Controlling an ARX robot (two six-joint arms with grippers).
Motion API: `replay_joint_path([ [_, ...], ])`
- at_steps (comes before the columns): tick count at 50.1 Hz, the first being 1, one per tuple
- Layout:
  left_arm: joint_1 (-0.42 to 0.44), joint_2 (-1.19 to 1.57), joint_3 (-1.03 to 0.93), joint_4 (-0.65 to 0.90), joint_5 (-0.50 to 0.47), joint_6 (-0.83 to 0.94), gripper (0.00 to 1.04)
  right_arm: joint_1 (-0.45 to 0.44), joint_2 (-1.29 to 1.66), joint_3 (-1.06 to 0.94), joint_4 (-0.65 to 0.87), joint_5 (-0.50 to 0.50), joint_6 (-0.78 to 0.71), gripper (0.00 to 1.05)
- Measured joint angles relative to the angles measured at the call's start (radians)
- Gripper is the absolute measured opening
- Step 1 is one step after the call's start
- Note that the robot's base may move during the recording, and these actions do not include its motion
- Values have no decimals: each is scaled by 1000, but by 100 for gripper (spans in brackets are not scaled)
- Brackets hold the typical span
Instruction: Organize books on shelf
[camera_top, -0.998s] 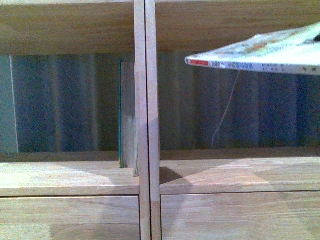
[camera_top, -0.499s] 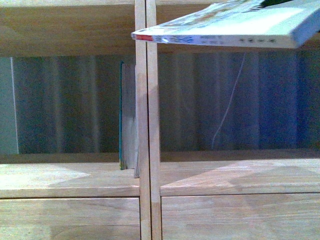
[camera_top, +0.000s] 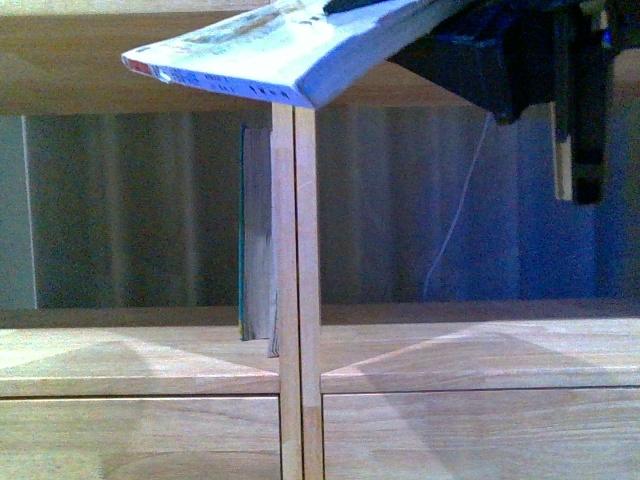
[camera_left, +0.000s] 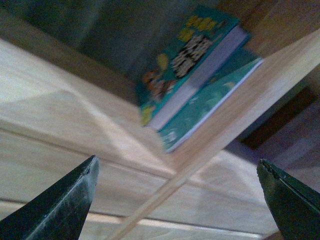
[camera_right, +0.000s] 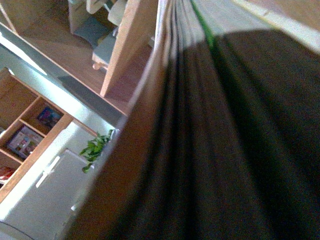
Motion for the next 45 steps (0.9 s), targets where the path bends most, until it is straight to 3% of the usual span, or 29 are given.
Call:
replay_joint_path([
  [9,-138,84,93,105,-18,-255,97,8,43,33,31,-4,0,7],
  [25,-356,158,156,142,-92,-368,97,2,117,51,56,-11,5,7],
  [45,-386,203,215,161,-127,-356,97,62,82,22,62,-27,0,7],
])
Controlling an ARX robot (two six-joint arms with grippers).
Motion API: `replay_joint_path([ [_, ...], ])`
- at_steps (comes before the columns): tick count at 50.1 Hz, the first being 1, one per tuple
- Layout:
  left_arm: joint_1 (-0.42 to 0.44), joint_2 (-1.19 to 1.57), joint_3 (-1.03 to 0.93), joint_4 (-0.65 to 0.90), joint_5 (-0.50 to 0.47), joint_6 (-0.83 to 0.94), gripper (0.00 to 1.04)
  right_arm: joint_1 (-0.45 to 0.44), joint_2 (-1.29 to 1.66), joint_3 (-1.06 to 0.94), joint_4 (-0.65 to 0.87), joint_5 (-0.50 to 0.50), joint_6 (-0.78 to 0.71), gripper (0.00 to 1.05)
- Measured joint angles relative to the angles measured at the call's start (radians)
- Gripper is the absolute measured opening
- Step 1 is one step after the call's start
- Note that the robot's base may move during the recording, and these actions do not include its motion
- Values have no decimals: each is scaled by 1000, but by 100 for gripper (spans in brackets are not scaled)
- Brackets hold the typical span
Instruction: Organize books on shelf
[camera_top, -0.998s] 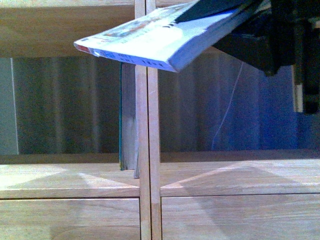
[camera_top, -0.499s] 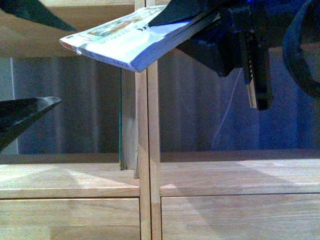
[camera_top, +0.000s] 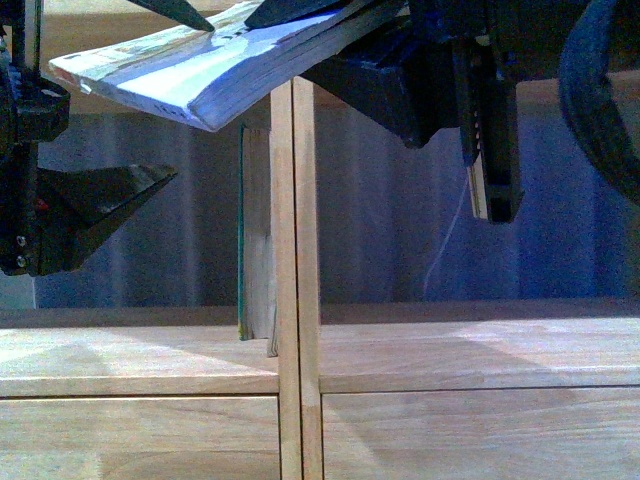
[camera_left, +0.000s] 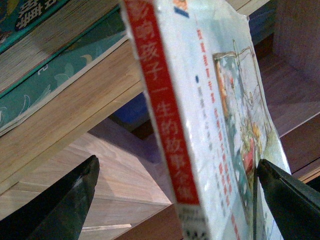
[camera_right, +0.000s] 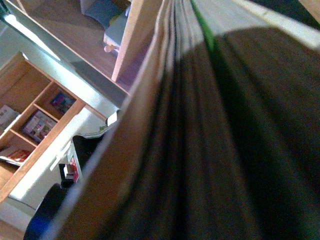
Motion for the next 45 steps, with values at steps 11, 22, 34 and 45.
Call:
replay_joint_path([
  [11,0,0,0,13,-14,8,72,0,-1,-17,0,-4,1,7],
  [22,0,-1,0,12,-27,20,40,-6,-1,-24,0,-2,5,7],
  [34,0,-21,0,-3,-39,-14,10,-11,-1,-27,-11,0,27,7],
  [45,0,-29,2,-16,-40,-37,7,-13,-1,-29,-21,1,34,7],
])
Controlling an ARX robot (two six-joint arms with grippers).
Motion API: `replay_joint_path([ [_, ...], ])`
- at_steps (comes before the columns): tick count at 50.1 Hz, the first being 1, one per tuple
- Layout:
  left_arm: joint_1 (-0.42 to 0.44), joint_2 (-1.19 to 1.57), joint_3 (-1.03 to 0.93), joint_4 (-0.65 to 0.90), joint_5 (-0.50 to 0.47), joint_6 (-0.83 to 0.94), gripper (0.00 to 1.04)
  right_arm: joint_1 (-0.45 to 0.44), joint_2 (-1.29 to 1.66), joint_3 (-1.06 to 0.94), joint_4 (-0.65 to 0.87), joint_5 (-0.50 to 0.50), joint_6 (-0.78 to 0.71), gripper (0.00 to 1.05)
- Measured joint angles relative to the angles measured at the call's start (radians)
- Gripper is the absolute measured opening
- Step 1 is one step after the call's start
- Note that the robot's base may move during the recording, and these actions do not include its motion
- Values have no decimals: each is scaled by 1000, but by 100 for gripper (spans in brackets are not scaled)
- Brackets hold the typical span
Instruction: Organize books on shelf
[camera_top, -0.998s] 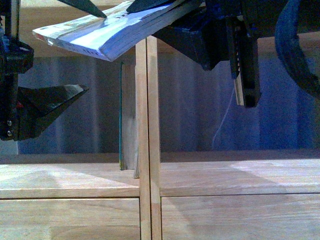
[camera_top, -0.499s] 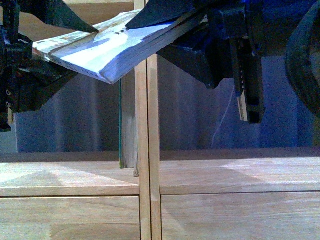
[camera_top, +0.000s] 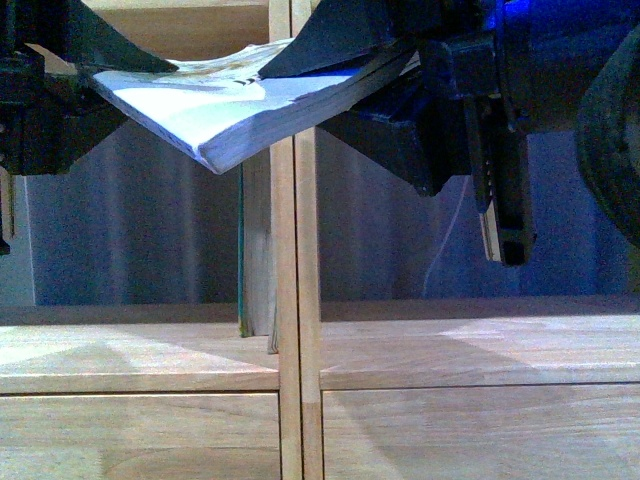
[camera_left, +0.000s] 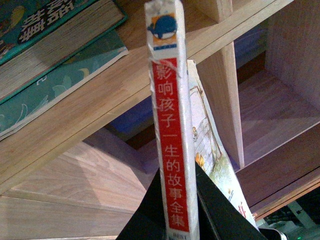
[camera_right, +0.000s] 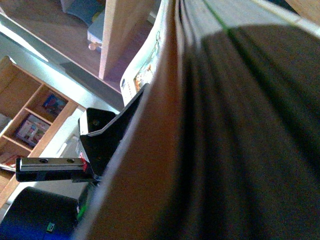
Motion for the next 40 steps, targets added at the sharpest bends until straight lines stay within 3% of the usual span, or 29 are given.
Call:
replay_joint_path([
  [7,0,0,0,-21,-3,3,7,0,0,0,-36,13,-7,10],
  [16,32,-9,23,-106,-23,96,7,-48,0,0,-39,69,-97,46],
  [29,106,-100,106,-288,-74,486,7,-294,-18,-4,-61,278,-387,97],
  [40,119,-148,114,-314,-132,812,7,-372,-21,-51,-61,317,-513,98],
])
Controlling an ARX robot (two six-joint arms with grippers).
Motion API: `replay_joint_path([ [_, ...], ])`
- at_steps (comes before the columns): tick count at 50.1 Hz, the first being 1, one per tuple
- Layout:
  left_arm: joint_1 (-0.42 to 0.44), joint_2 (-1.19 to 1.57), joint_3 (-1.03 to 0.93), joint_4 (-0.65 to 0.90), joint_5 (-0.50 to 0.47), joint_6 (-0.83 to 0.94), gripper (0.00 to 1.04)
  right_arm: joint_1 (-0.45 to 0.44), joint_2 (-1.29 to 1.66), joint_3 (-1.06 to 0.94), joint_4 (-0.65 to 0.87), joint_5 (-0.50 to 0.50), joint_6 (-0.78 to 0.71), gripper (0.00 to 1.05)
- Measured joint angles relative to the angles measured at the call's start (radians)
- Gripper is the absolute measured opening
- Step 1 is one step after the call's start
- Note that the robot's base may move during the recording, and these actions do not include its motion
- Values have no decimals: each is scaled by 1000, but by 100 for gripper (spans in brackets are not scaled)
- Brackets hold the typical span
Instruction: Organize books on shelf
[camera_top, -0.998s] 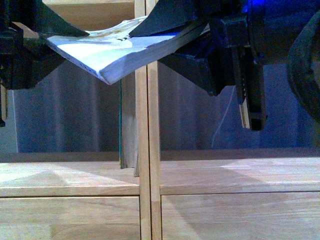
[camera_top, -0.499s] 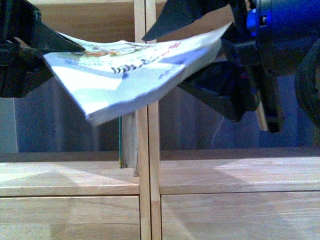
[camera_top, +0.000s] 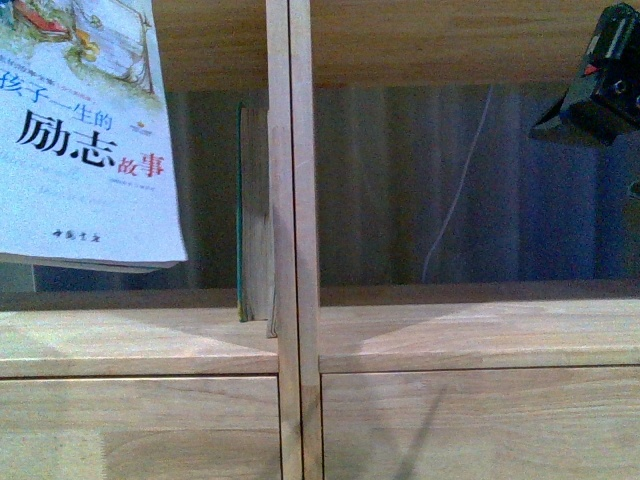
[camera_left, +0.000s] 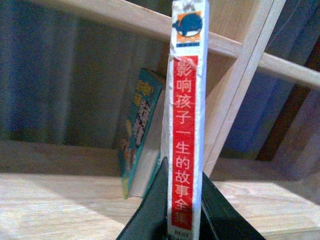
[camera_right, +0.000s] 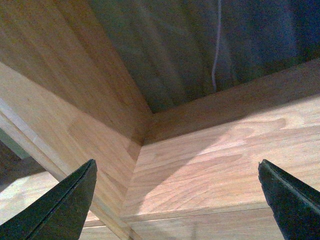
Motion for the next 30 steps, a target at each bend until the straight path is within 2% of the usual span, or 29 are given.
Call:
replay_joint_path([
  [4,10,3,-3,11,-16,161,7,2,-3,0,0,-6,-16,98],
  [6,21,4,-6,27,-14,249,7,8,-15,0,-41,55,-85,92],
  [9,49,11,-10,47,-5,355,7,0,-55,-64,-51,111,-227,81],
  [14,116,43,-10,86,18,481,7,-28,-132,-209,7,102,-358,62],
  [26,272,168,-26,288,95,672,7,-85,-296,-498,116,44,-423,10],
  [28,285,192,-26,326,113,681,7,-92,-316,-525,123,40,-428,3],
  [30,299,226,-26,377,134,682,7,-99,-340,-557,129,34,-432,3],
])
